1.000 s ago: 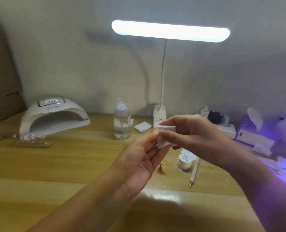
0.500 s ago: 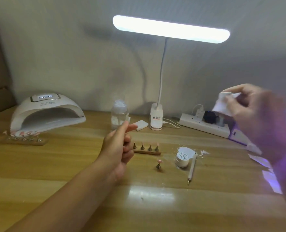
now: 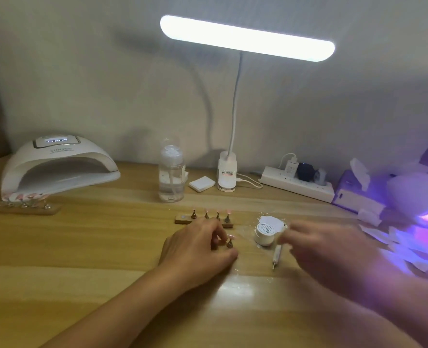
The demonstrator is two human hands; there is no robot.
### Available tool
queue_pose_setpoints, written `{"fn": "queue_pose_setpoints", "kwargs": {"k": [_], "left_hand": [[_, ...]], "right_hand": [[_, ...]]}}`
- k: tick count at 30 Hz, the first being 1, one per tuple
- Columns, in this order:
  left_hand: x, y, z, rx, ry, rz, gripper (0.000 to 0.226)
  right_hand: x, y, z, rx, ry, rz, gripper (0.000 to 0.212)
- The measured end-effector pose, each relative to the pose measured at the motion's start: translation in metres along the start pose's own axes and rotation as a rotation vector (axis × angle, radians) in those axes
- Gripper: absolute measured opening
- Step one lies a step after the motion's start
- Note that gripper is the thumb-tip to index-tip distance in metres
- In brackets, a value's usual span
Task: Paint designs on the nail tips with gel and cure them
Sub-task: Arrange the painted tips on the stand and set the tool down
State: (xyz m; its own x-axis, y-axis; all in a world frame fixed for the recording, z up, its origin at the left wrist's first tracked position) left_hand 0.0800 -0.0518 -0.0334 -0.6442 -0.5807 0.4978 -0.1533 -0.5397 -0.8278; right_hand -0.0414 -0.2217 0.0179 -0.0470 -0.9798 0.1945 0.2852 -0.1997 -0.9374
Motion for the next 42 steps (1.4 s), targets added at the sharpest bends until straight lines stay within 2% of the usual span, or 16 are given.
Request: {"fn": "queue_pose_setpoints", "kwargs": {"k": [2, 6, 9, 13, 15, 17, 21, 23, 26, 29, 31, 34, 39, 42], "left_hand": [[0.002, 0.000, -0.002, 0.034, 0.020, 0.006, 0.021], [0.002, -0.001, -0.003, 0.065, 0.028, -0.011, 0.015], [0.001, 0.000, -0.003, 0.071, 0.022, -0.016, 0.020], [0.002, 0.003, 0.000, 0.060, 0.025, -0.047, 0.010], [0.003, 0.004, 0.001, 0.049, 0.035, -0.070, 0.011], [0.002, 0.006, 0.002, 0.047, 0.047, -0.088, 0.009], [0.001, 0.007, 0.002, 0.045, 0.051, -0.106, 0.014], [0.000, 0.008, 0.003, 0.030, 0.046, -0.098, 0.015], [0.000, 0.009, 0.005, 0.003, 0.046, -0.090, 0.013], [0.000, 0.009, 0.006, 0.006, 0.053, -0.048, 0.009], [0.001, 0.010, 0.006, -0.004, 0.063, -0.034, 0.006], [0.001, 0.010, 0.007, -0.017, 0.060, -0.077, 0.025], [0.002, 0.006, 0.008, 0.035, 0.051, -0.124, 0.051], [0.007, 0.005, 0.006, 0.094, 0.111, -0.113, 0.049]], "right_hand": [[-0.013, 0.011, -0.005, 0.019, -0.152, -0.179, 0.034], [-0.014, 0.018, -0.008, 0.079, -0.342, -0.264, 0.029], [-0.012, 0.018, -0.009, 0.213, -0.430, -0.241, 0.020], [-0.004, -0.004, -0.007, 0.584, -0.340, -0.117, 0.008], [0.001, -0.016, -0.002, 0.679, -0.262, -0.032, 0.009], [0.005, -0.022, 0.005, 0.648, -0.200, 0.071, 0.009], [0.010, -0.020, 0.025, 0.338, -0.033, 0.337, 0.013], [0.006, -0.007, 0.035, 0.190, 0.002, 0.317, 0.017], [0.001, 0.013, 0.042, 0.087, 0.097, 0.232, 0.013], [0.002, 0.027, 0.046, 0.012, 0.164, 0.140, 0.038], [0.004, 0.032, 0.048, 0.000, 0.163, 0.083, 0.042], [0.006, 0.032, 0.048, 0.021, 0.162, 0.099, 0.038], [0.012, 0.015, 0.052, 0.208, 0.192, 0.253, 0.032], [0.013, 0.012, 0.054, 0.228, 0.194, 0.272, 0.031]]}}
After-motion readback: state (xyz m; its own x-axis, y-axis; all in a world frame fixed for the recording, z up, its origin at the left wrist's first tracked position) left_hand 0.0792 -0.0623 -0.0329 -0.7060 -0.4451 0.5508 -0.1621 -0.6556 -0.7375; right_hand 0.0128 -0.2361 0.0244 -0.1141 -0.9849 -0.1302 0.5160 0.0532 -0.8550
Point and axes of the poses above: each hand's wrist, its own z-axis towards the middle knuckle, its own y-axis out of the palm, x = y × z, the point moved 5 cm from there along z, towards the middle knuckle, and after that the axes turned 5 degrees about y, right-handed, at the moved point
